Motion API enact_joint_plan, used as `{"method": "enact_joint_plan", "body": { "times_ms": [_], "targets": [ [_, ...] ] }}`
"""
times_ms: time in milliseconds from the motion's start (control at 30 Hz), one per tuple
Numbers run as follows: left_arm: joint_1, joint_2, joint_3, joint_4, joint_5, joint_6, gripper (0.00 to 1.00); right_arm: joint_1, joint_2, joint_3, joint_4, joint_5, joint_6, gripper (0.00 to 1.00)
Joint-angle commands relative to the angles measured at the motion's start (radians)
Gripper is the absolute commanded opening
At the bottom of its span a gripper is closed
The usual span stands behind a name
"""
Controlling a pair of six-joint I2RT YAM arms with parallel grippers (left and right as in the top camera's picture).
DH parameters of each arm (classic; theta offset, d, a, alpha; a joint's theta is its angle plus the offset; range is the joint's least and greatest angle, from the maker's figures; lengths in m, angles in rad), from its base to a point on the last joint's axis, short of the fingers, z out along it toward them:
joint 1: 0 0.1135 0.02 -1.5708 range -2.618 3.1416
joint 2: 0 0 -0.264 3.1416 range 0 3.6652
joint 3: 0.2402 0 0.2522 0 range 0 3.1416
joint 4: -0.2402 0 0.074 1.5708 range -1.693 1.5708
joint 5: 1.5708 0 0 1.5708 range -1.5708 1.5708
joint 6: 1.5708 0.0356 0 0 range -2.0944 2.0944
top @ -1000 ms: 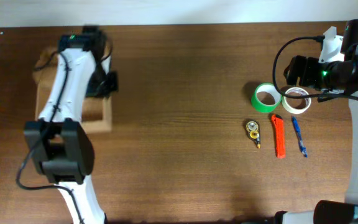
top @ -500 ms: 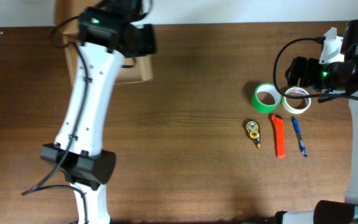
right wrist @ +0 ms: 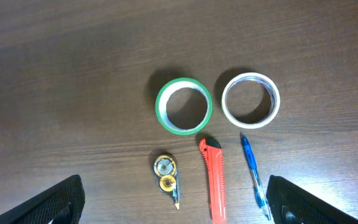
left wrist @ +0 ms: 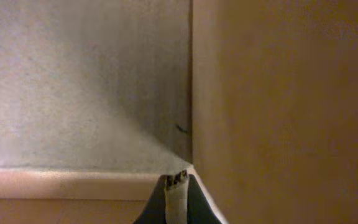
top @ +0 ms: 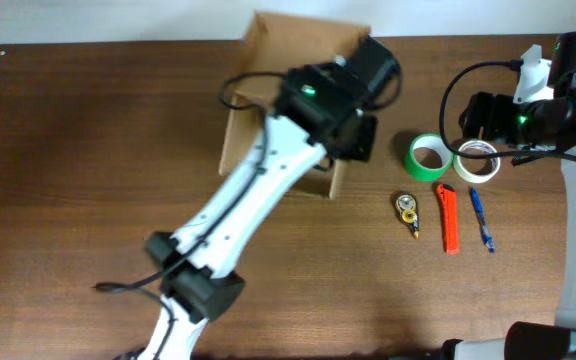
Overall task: Pack container
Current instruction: 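Drag the box with the left gripper to the table center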
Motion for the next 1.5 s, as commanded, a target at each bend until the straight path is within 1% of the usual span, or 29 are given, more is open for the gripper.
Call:
{"method": "enact_joint_plan", "body": {
  "times_ms": [0, 133, 233, 500, 633, 1300, 1467],
  "targets": [
    [-0.019, 0.062, 0.012, -0.014, -0.011, -0.064, 0.01, -0.005, 0.001, 0.020, -0.003, 0.009, 0.012, 0.95],
    [-0.049, 0.128, 0.012, 0.006, -0.040, -0.116, 0.02, -0.005, 0.001, 0.020, -0.003, 0.008, 0.012, 0.94],
    [-0.062, 0.172, 0.012, 0.027, -0.057, -0.132, 0.02, -0.005, 0.001, 0.020, -0.003, 0.008, 0.012, 0.95],
    [-0.056, 0.254, 0.012, 0.115, -0.064, -0.221, 0.02, -0.005, 0.001, 0.020, 0.002, 0.008, 0.012, 0.95],
    [-0.050, 0.273, 0.012, 0.150, -0.068, -0.229, 0.02, -0.005, 0.001, 0.020, 0.005, 0.004, 0.020, 0.95],
    [-0.036, 0.352, 0.012, 0.183, -0.055, -0.240, 0.02, -0.005, 0.001, 0.020, 0.013, -0.019, 0.031, 0.95],
    [-0.016, 0.370, 0.012, 0.210, -0.029, -0.203, 0.02, -0.005, 0.001, 0.020, 0.011, -0.021, 0.031, 0.95]
  ]
}}
